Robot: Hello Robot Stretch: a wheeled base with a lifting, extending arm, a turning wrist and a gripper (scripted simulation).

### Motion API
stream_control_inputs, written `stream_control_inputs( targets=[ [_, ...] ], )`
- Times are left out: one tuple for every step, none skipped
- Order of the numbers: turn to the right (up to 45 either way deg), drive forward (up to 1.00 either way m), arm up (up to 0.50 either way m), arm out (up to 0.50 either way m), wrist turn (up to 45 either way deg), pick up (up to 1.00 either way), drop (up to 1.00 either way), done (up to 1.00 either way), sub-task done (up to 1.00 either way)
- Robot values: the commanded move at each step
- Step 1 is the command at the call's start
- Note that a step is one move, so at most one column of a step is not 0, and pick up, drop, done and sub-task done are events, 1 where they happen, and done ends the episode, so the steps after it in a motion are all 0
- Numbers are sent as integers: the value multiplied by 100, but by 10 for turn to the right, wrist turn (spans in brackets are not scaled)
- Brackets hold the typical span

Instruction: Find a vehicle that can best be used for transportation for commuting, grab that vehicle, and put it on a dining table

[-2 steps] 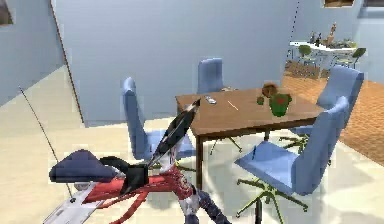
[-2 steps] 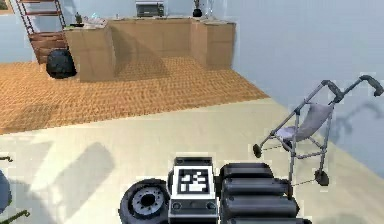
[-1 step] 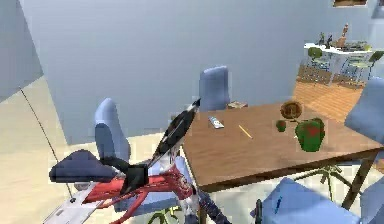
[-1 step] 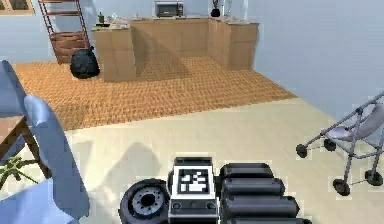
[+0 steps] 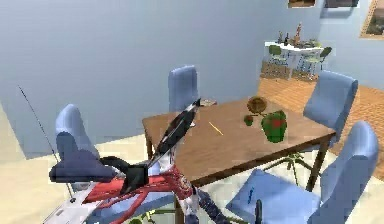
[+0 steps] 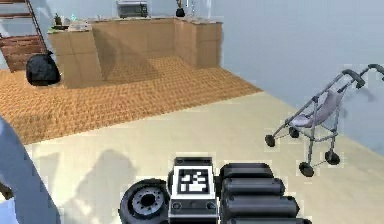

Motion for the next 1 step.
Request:
stream_control_inputs(
  targets=[
    [0,20,0,0,0,0,0,0,0]
  ],
)
